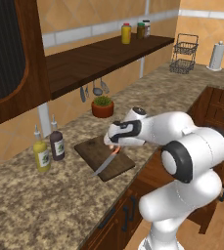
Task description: Pick up the knife from the drawer and place it on the cutting board. Then place the meat from the plate to the cutting board.
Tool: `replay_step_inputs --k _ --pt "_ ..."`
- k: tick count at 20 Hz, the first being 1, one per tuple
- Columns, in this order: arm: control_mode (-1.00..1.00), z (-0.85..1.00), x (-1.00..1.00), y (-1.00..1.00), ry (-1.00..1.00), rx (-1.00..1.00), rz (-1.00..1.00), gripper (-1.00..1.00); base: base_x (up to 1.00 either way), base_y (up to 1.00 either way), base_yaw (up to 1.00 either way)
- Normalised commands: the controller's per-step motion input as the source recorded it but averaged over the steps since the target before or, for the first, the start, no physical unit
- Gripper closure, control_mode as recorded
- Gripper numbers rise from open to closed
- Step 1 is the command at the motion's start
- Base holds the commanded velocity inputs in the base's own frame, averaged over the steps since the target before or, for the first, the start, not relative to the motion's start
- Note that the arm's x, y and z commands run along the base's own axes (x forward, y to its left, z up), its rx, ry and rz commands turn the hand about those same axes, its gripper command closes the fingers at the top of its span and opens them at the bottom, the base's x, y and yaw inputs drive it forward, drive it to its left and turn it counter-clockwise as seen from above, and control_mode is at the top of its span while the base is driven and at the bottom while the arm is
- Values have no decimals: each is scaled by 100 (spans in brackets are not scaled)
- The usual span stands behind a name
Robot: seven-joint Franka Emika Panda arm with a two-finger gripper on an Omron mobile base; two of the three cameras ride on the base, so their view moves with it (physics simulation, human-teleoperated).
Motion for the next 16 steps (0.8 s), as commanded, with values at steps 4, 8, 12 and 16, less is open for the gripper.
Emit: replay_step_inputs --k 4,8,12,16 --pt "-100 -31 -34 59 0 -6 1 100 0 0 0" --pt "-100 -31 -7 35 1 -5 1 100 0 0 0" --pt "-100 -1 -2 7 2 -1 2 -100 0 0 0" --pt "-100 44 -23 0 0 0 3 -100 0 0 0"
